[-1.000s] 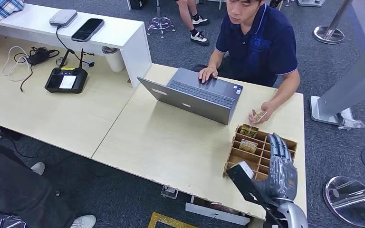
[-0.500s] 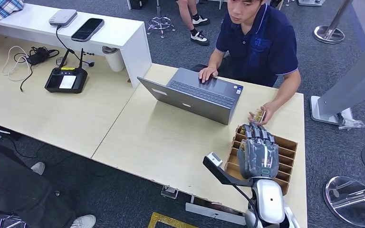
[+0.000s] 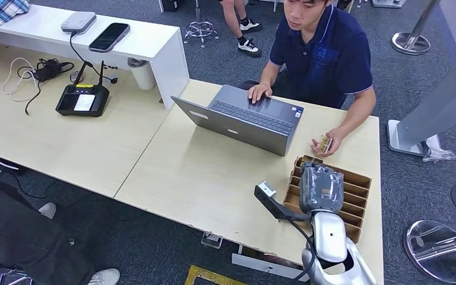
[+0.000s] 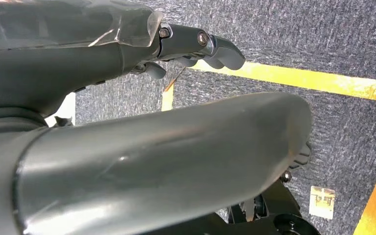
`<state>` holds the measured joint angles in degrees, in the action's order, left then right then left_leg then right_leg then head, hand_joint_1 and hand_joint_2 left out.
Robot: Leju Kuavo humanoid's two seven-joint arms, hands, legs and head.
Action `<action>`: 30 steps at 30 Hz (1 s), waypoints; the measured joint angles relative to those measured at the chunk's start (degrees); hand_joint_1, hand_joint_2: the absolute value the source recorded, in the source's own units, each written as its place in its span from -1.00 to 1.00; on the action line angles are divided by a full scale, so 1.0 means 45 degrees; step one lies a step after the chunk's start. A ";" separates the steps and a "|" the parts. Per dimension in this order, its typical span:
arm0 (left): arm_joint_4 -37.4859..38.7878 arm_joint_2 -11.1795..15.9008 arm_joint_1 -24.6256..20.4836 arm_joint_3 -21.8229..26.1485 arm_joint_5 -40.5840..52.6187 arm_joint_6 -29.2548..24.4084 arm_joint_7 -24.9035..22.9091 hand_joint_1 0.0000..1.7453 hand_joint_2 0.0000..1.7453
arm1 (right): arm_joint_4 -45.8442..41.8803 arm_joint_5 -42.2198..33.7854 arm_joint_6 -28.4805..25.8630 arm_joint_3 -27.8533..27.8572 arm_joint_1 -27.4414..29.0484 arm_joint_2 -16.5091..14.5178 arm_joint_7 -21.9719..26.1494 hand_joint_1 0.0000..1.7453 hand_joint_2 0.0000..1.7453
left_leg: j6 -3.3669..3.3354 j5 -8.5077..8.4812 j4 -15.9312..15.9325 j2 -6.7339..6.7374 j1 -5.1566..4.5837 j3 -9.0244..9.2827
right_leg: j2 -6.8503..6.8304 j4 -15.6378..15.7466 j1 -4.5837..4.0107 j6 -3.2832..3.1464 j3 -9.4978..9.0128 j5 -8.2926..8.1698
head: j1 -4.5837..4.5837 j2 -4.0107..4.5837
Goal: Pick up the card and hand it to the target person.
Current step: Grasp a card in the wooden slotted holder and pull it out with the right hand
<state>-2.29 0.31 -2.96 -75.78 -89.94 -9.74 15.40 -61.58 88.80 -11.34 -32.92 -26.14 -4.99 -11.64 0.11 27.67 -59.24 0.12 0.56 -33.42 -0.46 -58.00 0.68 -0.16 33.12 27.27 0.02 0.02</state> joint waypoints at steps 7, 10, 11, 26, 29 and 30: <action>-0.0068 0.0001 -0.0010 0.0000 -0.0001 -0.0087 -0.0064 -1.00 -1.00 | 0.1091 0.0159 -0.0191 0.0001 -0.0488 -0.0213 -0.0237 -0.19 1.00 | -0.0001 0.0000 0.0000 -0.0001 -0.0001 -0.0002 | 0.0000 0.0000 0.0000 0.0000 0.0001 0.0000 | -0.0001 0.0000; -0.0097 0.0005 -0.0018 0.0000 -0.0005 -0.0103 -0.0142 -1.00 -1.00 | 0.1532 0.0202 -0.0345 0.0015 -0.0665 -0.0264 -0.0321 -0.25 1.00 | -0.0001 0.0000 0.0000 -0.0001 -0.0001 -0.0003 | 0.0000 0.0000 0.0000 0.0000 0.0002 0.0000 | 0.0000 0.0000; -0.0101 0.0005 -0.0021 0.0000 -0.0006 -0.0113 -0.0176 -1.00 -1.00 | 0.1668 0.0203 -0.0382 0.0019 -0.0722 -0.0281 -0.0352 -0.24 1.00 | -0.0001 0.0000 0.0000 -0.0001 -0.0001 -0.0003 | 0.0000 0.0000 0.0000 0.0000 0.0002 0.0000 | 0.0000 0.0000; -0.0108 0.0000 -0.0018 0.0000 -0.0006 -0.0215 -0.0251 -1.00 -1.00 | 0.2698 0.0232 -0.0611 0.0043 -0.1099 -0.0391 -0.0621 -0.06 1.00 | -0.0001 0.0000 0.0000 0.0000 0.0000 0.0002 | 0.0000 0.0001 0.0000 0.0000 0.0001 0.0000 | 0.0000 0.0000; -0.0108 0.0000 -0.0014 0.0000 -0.0006 -0.0215 -0.0251 -1.00 -1.00 | 0.2631 0.0233 -0.0629 0.0064 -0.1079 -0.0386 -0.0635 -0.08 1.00 | -0.0001 0.0000 -0.0001 0.0001 -0.0001 0.0004 | 0.0002 0.0001 0.0000 0.0000 0.0000 -0.0001 | 0.0000 0.0000; -0.0108 -0.0001 -0.0013 0.0000 -0.0006 -0.0215 -0.0251 -1.00 -1.00 | 0.2586 0.0233 -0.0630 0.0078 -0.1065 -0.0383 -0.0636 -0.08 1.00 | -0.0001 0.0000 -0.0001 0.0001 -0.0001 0.0005 | 0.0002 0.0001 0.0000 0.0000 0.0000 -0.0001 | 0.0000 0.0000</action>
<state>-2.78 0.30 -3.02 -75.78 -89.96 -10.71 14.27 -49.94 89.85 -14.18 -32.57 -30.93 -6.72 -14.51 0.11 27.67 -59.25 0.13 0.56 -33.40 -0.45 -57.99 0.68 -0.15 33.12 27.27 0.02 0.02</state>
